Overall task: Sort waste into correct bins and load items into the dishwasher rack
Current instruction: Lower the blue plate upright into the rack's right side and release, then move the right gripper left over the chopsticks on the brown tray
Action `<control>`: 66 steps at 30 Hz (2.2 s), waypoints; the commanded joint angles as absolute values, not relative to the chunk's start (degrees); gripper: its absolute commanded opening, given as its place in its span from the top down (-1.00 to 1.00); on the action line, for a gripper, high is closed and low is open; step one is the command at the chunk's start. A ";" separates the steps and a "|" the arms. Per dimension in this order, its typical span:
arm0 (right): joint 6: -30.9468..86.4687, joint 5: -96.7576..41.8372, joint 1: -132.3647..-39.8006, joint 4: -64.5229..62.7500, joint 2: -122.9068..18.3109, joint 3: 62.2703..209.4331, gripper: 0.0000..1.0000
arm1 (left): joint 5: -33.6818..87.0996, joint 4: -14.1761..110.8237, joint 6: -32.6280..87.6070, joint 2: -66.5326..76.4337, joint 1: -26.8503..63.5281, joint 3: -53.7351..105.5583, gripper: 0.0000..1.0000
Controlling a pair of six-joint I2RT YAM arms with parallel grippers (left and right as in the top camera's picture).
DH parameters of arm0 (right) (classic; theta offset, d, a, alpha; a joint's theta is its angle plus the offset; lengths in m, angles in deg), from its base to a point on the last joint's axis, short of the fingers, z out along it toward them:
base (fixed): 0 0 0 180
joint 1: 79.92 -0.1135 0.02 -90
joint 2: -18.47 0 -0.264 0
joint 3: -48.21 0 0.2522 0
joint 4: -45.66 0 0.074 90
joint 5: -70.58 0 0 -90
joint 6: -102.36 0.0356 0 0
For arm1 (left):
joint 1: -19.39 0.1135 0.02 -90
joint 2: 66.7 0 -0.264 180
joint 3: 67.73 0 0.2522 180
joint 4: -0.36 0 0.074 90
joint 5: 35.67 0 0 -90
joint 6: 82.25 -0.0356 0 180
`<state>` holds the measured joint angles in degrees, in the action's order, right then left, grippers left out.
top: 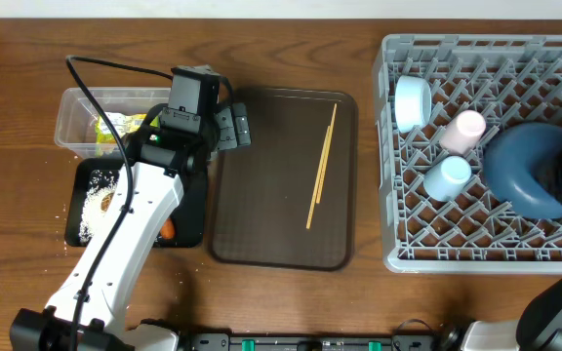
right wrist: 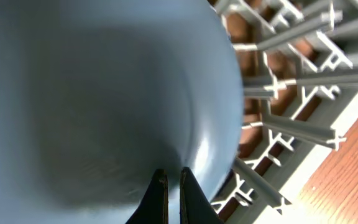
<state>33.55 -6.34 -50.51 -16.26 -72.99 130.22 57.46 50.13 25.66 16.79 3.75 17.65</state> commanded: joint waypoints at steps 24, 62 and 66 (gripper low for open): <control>27.76 -46.55 -68.74 -8.94 -59.13 138.35 0.94 | 57.33 50.37 24.92 16.90 3.66 18.15 -0.96; 46.12 -4.61 -117.22 9.73 -97.77 138.31 0.80 | 57.33 50.37 24.92 16.90 3.66 18.15 -0.95; 47.06 -4.63 -116.96 8.09 -97.77 138.31 0.79 | 57.33 50.37 24.92 16.90 3.66 18.15 -0.96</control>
